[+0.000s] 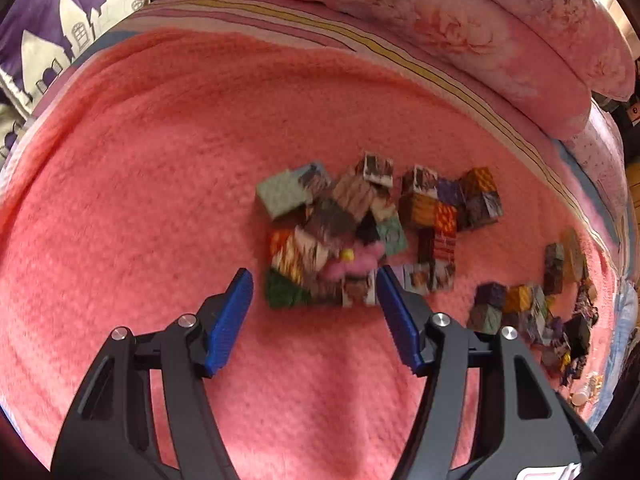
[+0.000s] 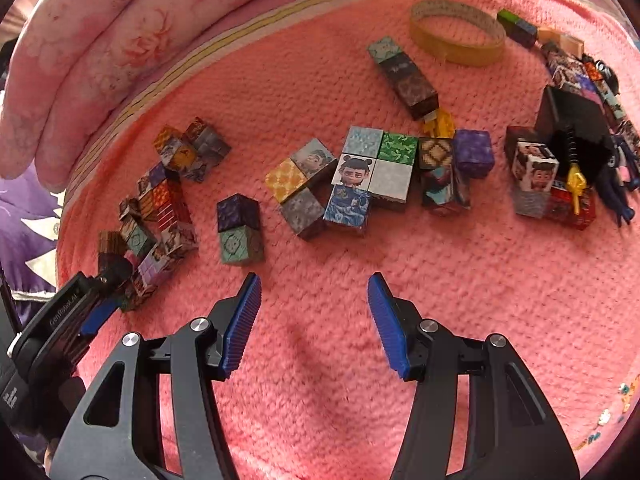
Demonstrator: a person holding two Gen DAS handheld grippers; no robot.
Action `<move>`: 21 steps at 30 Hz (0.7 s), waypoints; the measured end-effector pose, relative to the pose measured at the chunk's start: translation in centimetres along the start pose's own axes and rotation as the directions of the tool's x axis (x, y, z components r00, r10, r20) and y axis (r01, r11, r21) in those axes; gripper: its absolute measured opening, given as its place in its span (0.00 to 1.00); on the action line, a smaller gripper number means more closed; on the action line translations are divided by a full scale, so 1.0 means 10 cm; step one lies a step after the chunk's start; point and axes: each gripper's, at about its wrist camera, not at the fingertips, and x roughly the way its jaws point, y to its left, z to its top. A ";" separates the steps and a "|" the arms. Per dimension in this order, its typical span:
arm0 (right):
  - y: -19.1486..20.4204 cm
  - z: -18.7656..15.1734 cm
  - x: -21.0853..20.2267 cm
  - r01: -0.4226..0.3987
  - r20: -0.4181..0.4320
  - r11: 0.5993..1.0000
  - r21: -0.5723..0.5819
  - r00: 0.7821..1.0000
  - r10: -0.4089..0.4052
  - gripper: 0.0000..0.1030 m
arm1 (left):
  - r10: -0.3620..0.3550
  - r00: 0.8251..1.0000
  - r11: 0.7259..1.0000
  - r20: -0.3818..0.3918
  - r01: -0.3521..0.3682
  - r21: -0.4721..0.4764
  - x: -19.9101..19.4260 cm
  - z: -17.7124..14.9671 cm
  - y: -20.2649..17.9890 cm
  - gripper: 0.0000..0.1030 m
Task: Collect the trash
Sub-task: 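Grasp the navy-and-green cube pair with the right gripper while the left gripper probes the cube cluster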
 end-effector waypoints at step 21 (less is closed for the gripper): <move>0.10 0.01 0.05 -0.020 0.020 0.998 -0.059 1.000 0.022 0.54 | -0.031 0.999 0.998 -0.009 0.031 -0.046 -0.10 -0.26 0.19 0.30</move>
